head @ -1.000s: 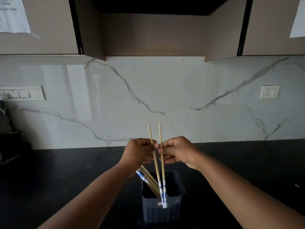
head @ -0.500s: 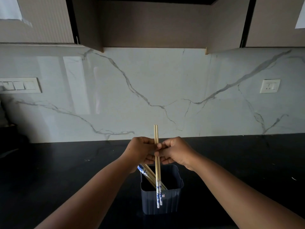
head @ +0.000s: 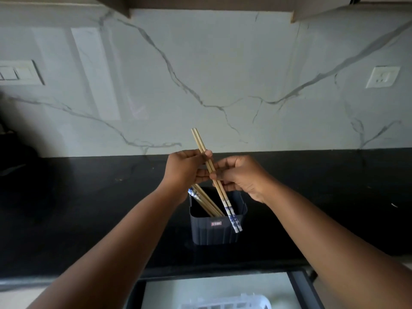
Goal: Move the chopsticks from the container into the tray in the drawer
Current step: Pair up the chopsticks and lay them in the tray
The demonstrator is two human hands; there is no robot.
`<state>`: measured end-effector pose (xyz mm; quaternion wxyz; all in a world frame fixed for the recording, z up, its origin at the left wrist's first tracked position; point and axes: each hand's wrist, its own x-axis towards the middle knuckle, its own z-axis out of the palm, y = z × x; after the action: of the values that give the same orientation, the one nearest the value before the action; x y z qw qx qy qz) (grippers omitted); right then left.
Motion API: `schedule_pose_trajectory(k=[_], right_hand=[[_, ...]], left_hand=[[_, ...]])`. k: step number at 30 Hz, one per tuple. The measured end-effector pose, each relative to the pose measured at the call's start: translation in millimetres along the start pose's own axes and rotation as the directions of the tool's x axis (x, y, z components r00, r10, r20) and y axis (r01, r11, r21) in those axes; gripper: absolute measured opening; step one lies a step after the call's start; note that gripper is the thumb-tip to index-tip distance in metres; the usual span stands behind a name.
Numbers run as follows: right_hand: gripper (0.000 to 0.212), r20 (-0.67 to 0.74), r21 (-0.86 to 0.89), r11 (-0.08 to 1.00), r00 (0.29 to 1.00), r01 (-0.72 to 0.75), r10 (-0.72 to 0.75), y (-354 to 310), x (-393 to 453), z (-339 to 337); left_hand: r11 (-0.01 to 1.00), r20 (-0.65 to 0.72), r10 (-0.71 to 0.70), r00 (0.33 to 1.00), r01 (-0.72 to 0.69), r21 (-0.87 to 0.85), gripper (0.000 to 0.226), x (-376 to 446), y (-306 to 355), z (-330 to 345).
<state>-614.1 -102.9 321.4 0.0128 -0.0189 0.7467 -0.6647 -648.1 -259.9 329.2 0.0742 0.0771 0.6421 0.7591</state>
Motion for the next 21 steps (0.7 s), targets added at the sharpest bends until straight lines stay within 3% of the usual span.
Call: schedule_pose_trajectory(k=[4,7,9,10,12,14,16,19,20,21], right_hand=[[0.019,0.031,-0.006,1.0,0.999,-0.016,0.016,22.6,-9.2,3.0],[0.02,0.056,-0.03,0.999,0.998,-0.022,0.024,42.4,-17.5,3.0],[0.021,0.084,-0.083,0.995,0.995,-0.053,0.06,60.8,-25.4,2.0],[0.02,0.105,-0.137,0.989,0.992,-0.06,0.075,71.7,-30.4,1.4],[0.017,0.167,-0.277,0.958,0.979,-0.068,0.117,96.4,-41.3,2.2],[0.015,0.237,-0.463,0.884,0.951,-0.068,0.198,124.1,-53.0,7.0],[0.02,0.308,-0.605,0.795,0.906,-0.049,0.291,154.3,-64.7,15.6],[0.021,0.382,-0.7,0.713,0.827,-0.032,0.412,198.6,-80.7,29.3],[0.02,0.392,-0.719,0.694,0.809,-0.027,0.438,211.4,-85.3,32.8],[0.019,0.394,-0.737,0.675,0.796,-0.026,0.46,222.9,-89.2,35.7]], left_hand=[[0.999,0.007,-0.034,0.999,0.034,0.018,0.015,-7.0,-27.9,-4.0],[0.919,0.011,0.12,0.993,-0.116,0.376,0.032,-2.6,-45.1,-20.2],[0.83,-0.074,0.272,0.959,-0.195,0.523,0.057,1.5,-53.8,-38.7],[0.846,-0.152,0.308,0.939,-0.197,0.496,0.063,2.9,-57.3,-49.8],[0.914,-0.306,0.286,0.908,-0.163,0.371,0.059,6.8,-69.5,-70.8],[0.868,-0.361,0.285,0.888,-0.079,0.491,0.063,10.7,-91.5,-87.6],[0.656,-0.254,0.246,0.935,0.032,0.754,0.071,13.9,-124.1,-97.5],[0.132,-0.012,-0.059,0.998,0.02,0.991,0.067,3.4,-187.4,-101.7],[0.028,-0.012,-0.114,0.993,0.016,0.999,0.074,-3.4,-203.7,-102.6],[-0.012,-0.023,-0.112,0.993,0.022,1.0,0.079,-8.5,-216.2,-104.2]])
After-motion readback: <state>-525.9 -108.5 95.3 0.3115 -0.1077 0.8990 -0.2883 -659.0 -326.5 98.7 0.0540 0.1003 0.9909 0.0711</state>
